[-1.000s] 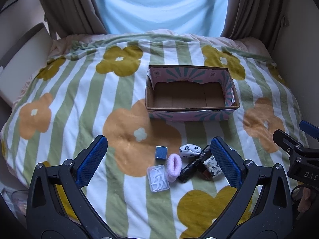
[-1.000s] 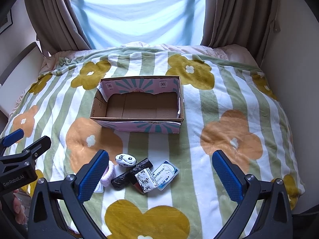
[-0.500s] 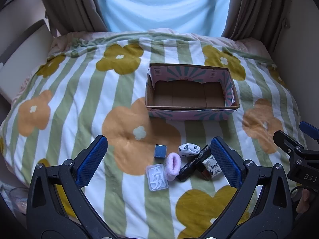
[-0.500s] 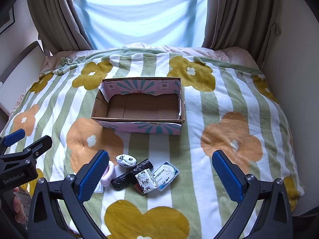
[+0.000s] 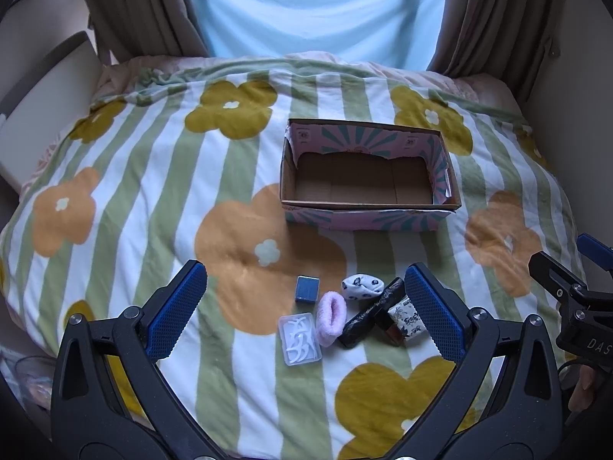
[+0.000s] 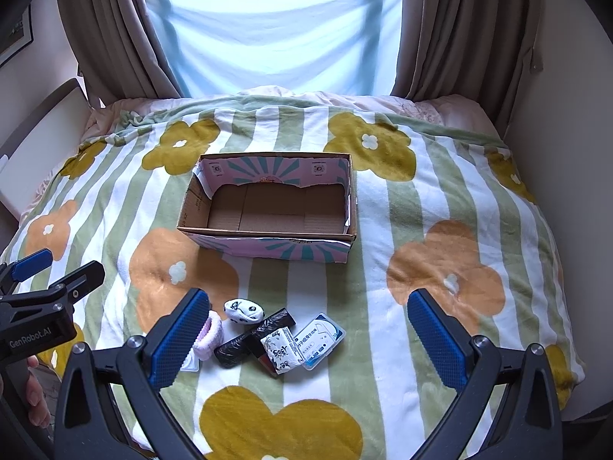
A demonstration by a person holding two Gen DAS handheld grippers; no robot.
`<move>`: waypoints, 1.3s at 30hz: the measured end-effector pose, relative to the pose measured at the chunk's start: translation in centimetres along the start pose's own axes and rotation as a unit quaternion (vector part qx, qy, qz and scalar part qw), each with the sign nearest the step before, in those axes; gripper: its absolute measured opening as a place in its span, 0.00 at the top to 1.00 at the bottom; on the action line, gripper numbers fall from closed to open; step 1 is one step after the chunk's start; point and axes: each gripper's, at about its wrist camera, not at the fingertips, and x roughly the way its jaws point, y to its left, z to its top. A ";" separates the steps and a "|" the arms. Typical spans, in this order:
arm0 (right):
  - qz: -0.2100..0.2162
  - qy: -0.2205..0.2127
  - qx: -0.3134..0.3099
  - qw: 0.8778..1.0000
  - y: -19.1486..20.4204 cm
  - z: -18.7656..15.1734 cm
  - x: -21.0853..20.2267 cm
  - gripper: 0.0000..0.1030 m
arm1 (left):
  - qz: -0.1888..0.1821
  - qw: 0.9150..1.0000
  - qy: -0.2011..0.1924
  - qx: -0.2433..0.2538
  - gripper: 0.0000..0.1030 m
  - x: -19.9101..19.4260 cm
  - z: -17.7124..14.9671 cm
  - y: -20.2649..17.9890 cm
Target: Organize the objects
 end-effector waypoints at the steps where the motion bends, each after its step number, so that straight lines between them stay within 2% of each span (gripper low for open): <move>1: 0.001 -0.001 -0.002 1.000 0.0 0.1 0.0 0.00 | 0.000 1.000 0.000 -0.001 0.01 0.0 0.0 0.0; 39: 0.021 -0.011 -0.022 0.999 -0.1 0.6 0.0 0.00 | -0.018 1.000 0.006 -0.001 0.01 0.5 0.3 0.7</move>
